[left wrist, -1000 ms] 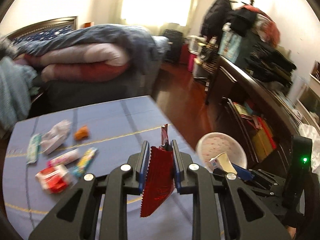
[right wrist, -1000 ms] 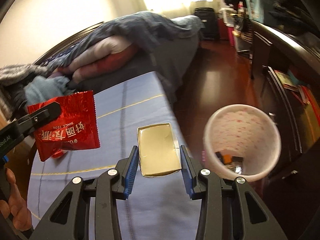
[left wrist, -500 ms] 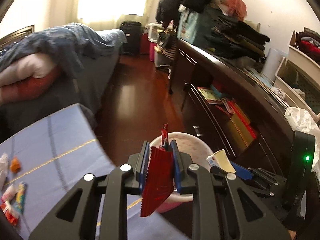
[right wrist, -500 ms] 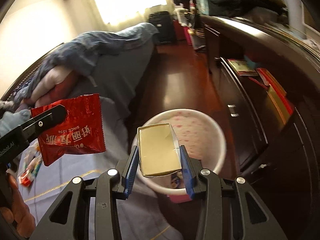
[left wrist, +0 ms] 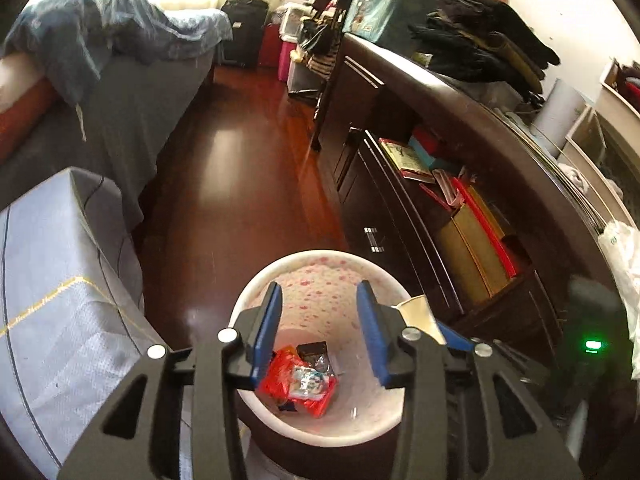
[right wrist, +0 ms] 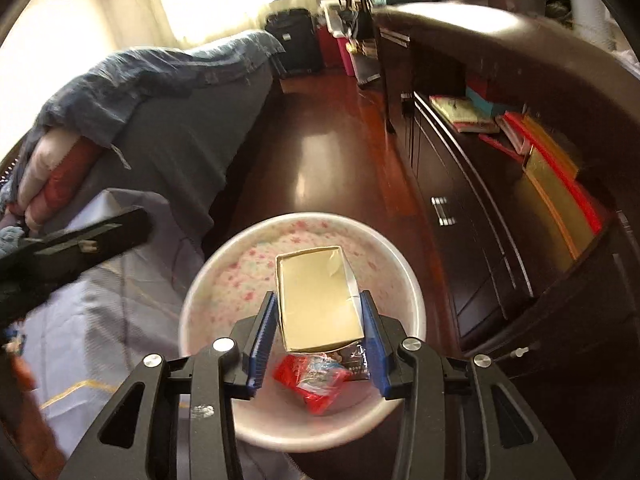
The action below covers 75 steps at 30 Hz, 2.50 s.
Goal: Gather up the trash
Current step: 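Carry both items over the wastebasket and open both tools to drop them, then move both open tools back over the table, then grasp the red-white wrapper with the left tool while the right tool grasps the blue lighter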
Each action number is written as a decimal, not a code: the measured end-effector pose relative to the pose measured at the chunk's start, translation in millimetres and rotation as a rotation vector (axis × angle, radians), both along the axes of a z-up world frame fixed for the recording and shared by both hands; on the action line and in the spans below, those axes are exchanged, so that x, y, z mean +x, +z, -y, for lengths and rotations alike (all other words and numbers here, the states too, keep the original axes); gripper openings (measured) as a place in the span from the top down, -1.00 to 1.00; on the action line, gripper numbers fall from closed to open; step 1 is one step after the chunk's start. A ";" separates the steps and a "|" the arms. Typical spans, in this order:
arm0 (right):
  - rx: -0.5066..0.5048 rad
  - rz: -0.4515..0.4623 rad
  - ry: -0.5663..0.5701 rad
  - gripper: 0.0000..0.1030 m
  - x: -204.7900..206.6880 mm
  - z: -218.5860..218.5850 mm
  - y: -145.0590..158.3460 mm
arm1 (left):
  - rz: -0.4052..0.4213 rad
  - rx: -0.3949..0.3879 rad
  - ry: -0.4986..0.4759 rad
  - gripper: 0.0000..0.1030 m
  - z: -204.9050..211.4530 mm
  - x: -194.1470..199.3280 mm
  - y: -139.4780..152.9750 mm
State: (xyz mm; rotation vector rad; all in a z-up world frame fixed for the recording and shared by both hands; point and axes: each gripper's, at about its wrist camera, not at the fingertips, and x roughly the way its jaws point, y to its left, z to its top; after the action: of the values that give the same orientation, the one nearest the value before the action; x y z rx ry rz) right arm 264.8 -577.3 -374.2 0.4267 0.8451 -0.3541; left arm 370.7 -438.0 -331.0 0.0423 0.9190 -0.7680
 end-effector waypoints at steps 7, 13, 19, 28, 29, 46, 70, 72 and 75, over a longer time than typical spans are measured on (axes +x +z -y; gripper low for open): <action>-0.028 -0.014 -0.043 -0.38 -1.0 -1.5 -5.0 | 0.087 -0.026 0.068 -0.10 -40.9 -6.2 27.4; -0.039 0.000 -0.018 -0.50 -11.0 -22.8 19.5 | 0.138 -0.057 0.142 -0.34 -84.3 -19.8 64.4; -0.007 0.043 0.040 -0.62 -24.1 -56.0 50.3 | 0.168 -0.037 0.229 -0.47 -130.5 -38.7 87.0; 0.009 0.081 0.201 -0.66 -25.9 -127.4 80.9 | 0.163 -0.024 0.389 -0.58 -224.6 -62.7 102.9; 0.008 0.083 0.222 -0.66 -24.8 -136.4 83.4 | 0.161 -0.025 0.402 -0.58 -233.5 -64.7 103.0; -0.044 0.072 0.450 -0.71 -14.5 -247.9 101.0 | 0.170 0.054 0.645 -0.74 -398.0 -102.0 94.2; -0.073 -0.004 0.574 -0.71 10.8 -318.3 77.8 | 0.033 0.216 0.643 -0.78 -420.8 -31.1 -7.3; -0.076 -0.005 0.581 -0.71 13.2 -322.0 77.1 | 0.033 0.202 0.650 -0.61 -422.1 -29.9 -6.3; -0.080 -0.002 0.595 -0.71 17.4 -330.2 77.7 | 0.032 0.202 0.651 -0.59 -424.2 -30.0 -5.9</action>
State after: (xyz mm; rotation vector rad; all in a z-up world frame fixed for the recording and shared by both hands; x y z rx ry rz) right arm 282.3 -247.1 -296.6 0.0870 0.9145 0.1618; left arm 340.7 -13.8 -336.9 -0.0662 0.9040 -0.0700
